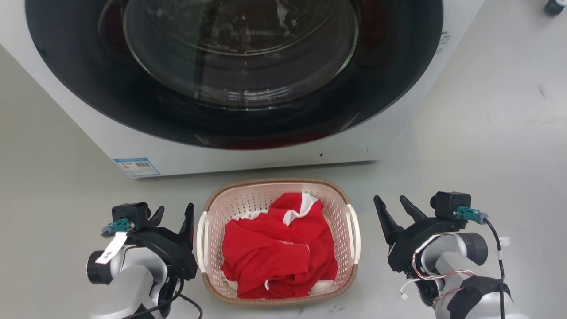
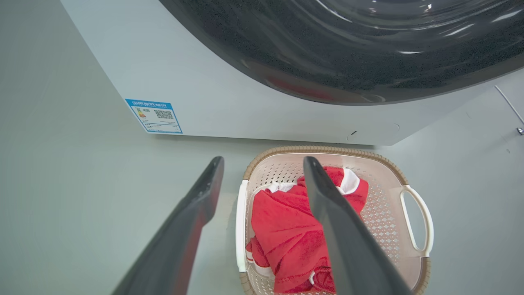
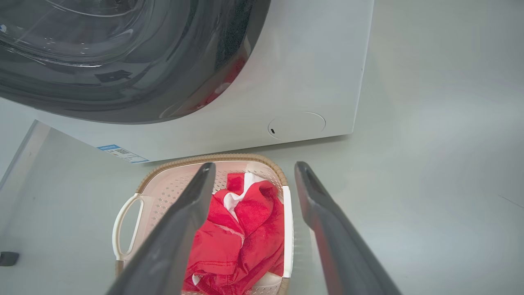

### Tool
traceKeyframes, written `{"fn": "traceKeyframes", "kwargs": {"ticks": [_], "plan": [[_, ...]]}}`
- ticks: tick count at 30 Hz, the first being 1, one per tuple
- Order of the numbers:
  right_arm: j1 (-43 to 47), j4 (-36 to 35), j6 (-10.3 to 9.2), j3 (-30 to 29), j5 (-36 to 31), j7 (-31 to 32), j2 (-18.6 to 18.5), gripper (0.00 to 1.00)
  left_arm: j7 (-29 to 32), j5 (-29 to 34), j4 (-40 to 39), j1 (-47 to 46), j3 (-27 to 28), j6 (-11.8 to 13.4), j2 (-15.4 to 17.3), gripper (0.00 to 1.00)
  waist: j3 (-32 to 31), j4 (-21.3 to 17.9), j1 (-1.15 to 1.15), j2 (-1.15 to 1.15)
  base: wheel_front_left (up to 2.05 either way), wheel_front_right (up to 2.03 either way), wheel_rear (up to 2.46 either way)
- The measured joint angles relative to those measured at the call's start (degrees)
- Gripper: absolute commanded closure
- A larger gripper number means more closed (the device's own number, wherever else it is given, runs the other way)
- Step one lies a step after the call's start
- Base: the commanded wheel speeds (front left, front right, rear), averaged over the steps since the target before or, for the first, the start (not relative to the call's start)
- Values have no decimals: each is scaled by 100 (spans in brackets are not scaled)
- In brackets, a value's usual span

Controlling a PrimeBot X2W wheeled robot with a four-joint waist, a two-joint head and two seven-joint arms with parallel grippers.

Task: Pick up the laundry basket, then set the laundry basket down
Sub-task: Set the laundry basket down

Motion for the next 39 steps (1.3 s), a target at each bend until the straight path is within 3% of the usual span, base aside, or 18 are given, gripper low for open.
{"fn": "traceKeyframes", "kwargs": {"ticks": [5,25,39], "plan": [[201,-256,-24,-146,-76,0,-125,0,-1,93,-452,225,121,146,78,0,-324,-31,0,0,0,0,0],[1214,-2041,-938,-795,-1034,-1,-733,0,-1,1034,-3328,1798,492,1004,531,0,-1312,-32,0,0,0,0,0],[2048,-3520,-1248,-1088,-1659,-2,-968,0,-3,1510,-5266,2998,770,1249,771,0,-1635,17,0,0,0,0,0]]}}
